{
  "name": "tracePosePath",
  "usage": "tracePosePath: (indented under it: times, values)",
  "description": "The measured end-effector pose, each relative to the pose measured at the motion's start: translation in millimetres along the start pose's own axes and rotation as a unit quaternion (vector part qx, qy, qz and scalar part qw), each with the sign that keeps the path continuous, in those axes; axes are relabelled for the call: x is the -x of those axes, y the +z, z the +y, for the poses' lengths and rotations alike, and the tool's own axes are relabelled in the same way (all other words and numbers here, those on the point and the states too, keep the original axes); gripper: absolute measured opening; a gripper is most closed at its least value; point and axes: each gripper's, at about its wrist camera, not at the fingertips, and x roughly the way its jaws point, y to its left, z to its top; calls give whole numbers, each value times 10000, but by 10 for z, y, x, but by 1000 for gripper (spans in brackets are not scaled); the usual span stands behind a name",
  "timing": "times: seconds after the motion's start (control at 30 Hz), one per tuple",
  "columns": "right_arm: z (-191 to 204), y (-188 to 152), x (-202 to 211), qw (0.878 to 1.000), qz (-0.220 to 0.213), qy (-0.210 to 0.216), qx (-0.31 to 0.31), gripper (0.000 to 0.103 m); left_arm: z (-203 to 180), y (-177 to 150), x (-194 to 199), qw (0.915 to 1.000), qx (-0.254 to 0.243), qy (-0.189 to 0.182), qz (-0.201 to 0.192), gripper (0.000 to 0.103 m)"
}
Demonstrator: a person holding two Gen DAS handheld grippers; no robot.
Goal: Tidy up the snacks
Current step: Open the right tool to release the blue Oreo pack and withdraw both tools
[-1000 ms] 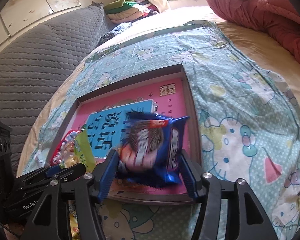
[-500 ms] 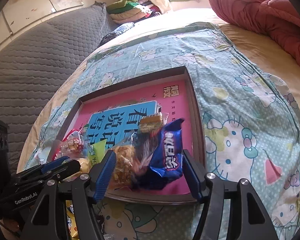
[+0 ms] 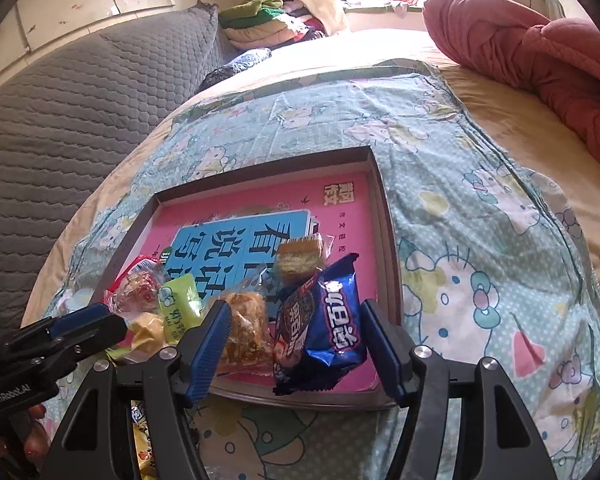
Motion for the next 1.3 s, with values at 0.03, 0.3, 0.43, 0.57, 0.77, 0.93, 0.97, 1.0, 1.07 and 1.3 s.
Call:
tracePosePath:
  times: [0.03, 0.3, 0.43, 0.57, 0.77, 0.93, 0.97, 1.0, 1.07, 1.3]
  values:
    - [-4, 0, 5, 10000, -10, -14, -2, 66, 1, 3, 18, 10000, 0, 2, -18, 54]
    - [-20, 22, 29, 9999, -68, -122, 9, 66, 17, 21, 163, 9999, 20, 22, -145, 56]
    - [-28, 44, 86, 9997, -200, -135, 11, 66, 39, 30, 224, 9998, 36, 12, -192, 57]
    - [-2, 46, 126, 9994, -300, -144, 71, 66, 57, 45, 289, 9997, 49, 13, -254, 58]
    - [36, 56, 251, 9982, -567, -78, 160, 68, 87, 60, 393, 9993, 68, 15, -354, 58]
    - [107, 78, 386, 9962, -820, -20, 297, 73, 110, 62, 491, 9990, 59, 47, -437, 59]
    - [122, 76, 409, 9958, -855, -23, 334, 73, 113, 62, 505, 9990, 53, 53, -445, 60]
    - [139, 72, 431, 9954, -888, -20, 369, 73, 119, 61, 526, 9990, 41, 73, -447, 61]
    - [166, 68, 465, 9947, -937, -18, 426, 74, 139, 50, 580, 9988, 13, 91, -479, 63]
    - [274, 47, 545, 9923, -1074, -67, 615, 78, 247, 38, 714, 9982, 56, 131, -584, 64]
